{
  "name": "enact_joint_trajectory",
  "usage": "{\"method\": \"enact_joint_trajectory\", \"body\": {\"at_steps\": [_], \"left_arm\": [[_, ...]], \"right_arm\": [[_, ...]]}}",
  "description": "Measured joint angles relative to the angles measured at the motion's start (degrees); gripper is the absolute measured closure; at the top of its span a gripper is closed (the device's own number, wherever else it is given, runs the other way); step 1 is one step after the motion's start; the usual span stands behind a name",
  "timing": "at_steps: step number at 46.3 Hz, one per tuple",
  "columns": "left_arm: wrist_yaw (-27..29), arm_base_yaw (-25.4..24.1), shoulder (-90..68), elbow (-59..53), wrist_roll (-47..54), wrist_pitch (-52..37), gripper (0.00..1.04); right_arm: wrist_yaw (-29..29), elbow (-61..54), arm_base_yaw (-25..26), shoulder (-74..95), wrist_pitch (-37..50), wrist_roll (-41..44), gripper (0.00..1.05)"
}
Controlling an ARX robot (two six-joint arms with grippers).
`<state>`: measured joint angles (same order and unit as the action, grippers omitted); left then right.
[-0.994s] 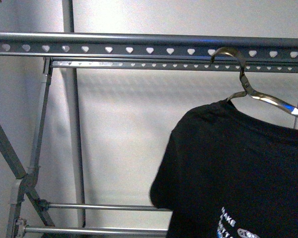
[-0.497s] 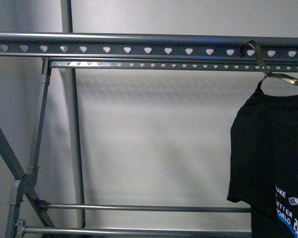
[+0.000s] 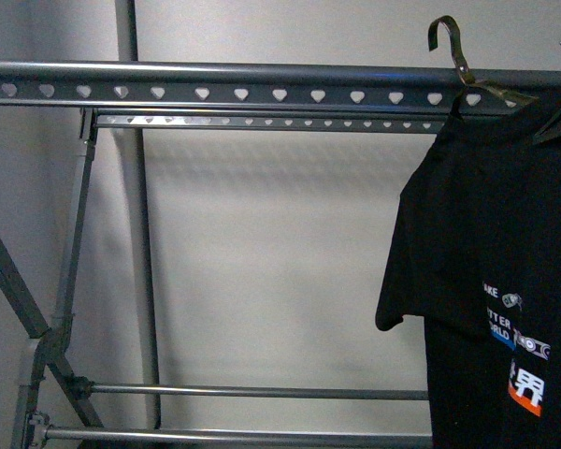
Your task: Hang clothes on hanger
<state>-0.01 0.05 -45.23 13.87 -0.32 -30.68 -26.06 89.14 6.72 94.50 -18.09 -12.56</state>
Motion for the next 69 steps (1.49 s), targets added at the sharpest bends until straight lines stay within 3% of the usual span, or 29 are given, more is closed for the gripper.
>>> {"method": "enact_joint_trajectory", "body": {"at_steps": [14,22,33,41,43,46,51,54,58,65,69], "left_arm": [[0.0,0.0,8.0,-6.4,0.0,1.1,1.01],[0.0,0.0,13.5,-9.1,0.0,3.8,1.01],[0.0,0.0,20.3,-11.2,0.0,8.4,1.01],[0.0,0.0,24.8,-12.8,0.2,10.2,1.01],[0.0,0.0,26.4,-12.8,0.2,11.5,1.01],[0.0,0.0,28.2,-12.8,0.2,13.4,1.01],[0.0,0.0,30.4,-12.8,0.2,15.6,1.01],[0.0,0.0,31.4,-12.8,0.2,16.5,1.01],[0.0,0.0,33.2,-12.8,0.2,18.4,1.01],[0.0,0.0,35.6,-12.8,0.2,20.7,1.01],[0.0,0.0,43.0,-12.8,0.2,29.7,1.01]], "right_arm": [[5.6,6.8,-0.3,7.7,-0.6,-8.3,1.02],[5.8,-0.7,-3.1,5.9,5.1,-8.9,1.00],[15.0,-20.2,-4.5,-6.8,25.3,-3.1,0.53],[14.9,-40.4,-0.6,-34.3,41.9,-1.6,0.11],[15.0,-46.6,0.2,-42.4,44.9,-0.4,0.06],[16.0,-56.6,1.0,-54.6,45.9,3.2,0.08],[19.6,-60.5,0.0,-65.3,27.0,8.9,0.25],[23.8,-64.1,-2.5,-67.6,22.1,10.5,0.36],[25.6,-69.6,-6.2,-69.3,22.4,11.8,0.55],[26.0,-74.2,-6.5,-73.7,24.4,12.2,0.85],[26.0,-76.8,-6.5,-75.4,25.0,12.3,1.02]]}}
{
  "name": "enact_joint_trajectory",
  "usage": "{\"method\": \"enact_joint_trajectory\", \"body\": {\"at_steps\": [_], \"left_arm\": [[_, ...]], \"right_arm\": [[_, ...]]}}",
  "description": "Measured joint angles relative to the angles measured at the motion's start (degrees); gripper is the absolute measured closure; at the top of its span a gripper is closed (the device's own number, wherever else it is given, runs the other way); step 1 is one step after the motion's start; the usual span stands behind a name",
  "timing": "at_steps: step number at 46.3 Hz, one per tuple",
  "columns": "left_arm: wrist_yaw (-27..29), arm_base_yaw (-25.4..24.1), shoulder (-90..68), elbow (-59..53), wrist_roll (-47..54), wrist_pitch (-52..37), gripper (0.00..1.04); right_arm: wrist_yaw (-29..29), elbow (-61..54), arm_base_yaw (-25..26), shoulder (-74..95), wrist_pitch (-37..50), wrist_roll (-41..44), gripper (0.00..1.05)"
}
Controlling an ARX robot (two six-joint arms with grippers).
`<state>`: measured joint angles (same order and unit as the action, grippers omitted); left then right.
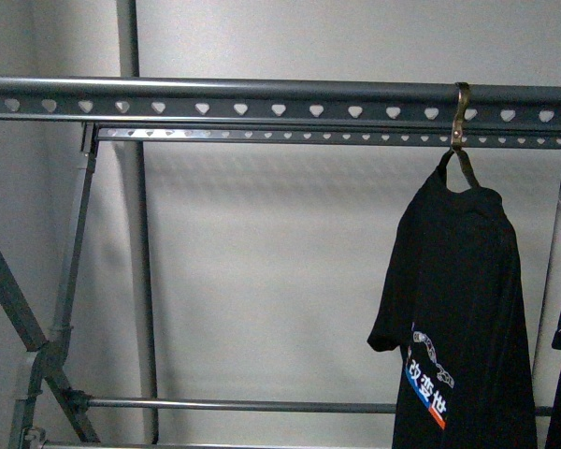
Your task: Hang clothes on hanger
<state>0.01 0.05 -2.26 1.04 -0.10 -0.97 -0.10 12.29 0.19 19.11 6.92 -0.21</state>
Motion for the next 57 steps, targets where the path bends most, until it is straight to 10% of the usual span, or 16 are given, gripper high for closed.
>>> {"method": "enact_joint_trajectory", "body": {"at_steps": [41,57], "left_arm": [[0.0,0.0,2.0,0.0,0.0,0.7,1.01],[0.0,0.0,2.0,0.0,0.0,0.7,0.27]], "right_arm": [[0.0,-11.7,0.0,-18.8,-7.0,0.1,1.02],[0.0,-11.9,0.0,-18.9,-7.1,0.2,0.31]]}}
